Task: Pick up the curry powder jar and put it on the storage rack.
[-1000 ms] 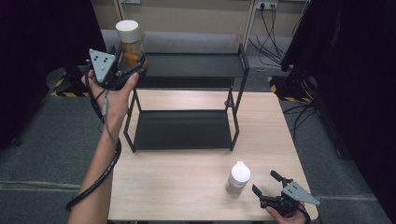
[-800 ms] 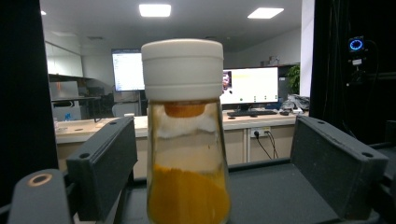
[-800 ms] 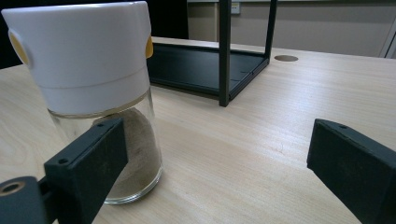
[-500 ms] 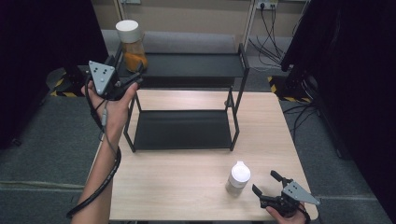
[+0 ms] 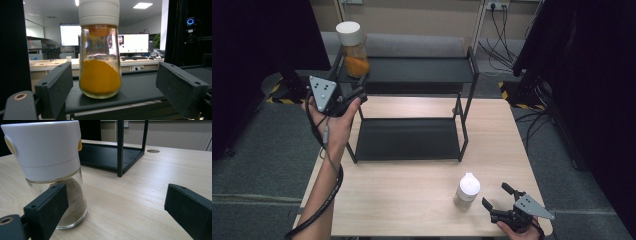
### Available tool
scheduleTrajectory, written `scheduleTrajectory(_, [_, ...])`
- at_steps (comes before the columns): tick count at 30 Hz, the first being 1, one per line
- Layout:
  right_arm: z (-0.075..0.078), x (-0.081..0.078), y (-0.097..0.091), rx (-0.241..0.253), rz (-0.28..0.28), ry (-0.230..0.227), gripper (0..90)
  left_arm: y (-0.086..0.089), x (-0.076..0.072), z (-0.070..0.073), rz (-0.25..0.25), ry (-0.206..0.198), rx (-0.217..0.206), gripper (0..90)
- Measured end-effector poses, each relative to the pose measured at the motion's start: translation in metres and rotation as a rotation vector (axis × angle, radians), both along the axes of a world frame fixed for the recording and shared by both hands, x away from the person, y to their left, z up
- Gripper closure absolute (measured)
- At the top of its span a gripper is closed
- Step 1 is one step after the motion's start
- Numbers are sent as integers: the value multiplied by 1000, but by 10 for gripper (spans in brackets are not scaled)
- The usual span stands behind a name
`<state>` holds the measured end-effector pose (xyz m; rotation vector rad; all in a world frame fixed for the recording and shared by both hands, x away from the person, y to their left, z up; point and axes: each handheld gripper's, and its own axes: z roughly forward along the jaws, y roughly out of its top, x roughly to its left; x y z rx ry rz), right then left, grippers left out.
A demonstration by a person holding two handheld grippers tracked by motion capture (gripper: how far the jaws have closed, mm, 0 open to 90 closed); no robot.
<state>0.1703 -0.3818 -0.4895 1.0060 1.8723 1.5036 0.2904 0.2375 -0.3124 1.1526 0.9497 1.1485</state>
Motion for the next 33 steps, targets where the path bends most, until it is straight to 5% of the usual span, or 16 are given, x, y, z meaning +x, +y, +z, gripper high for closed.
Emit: scheduleTrajectory(33, [0,0,0,-4,6,-5,57,-4,-32,-58,-44,46,27,134])
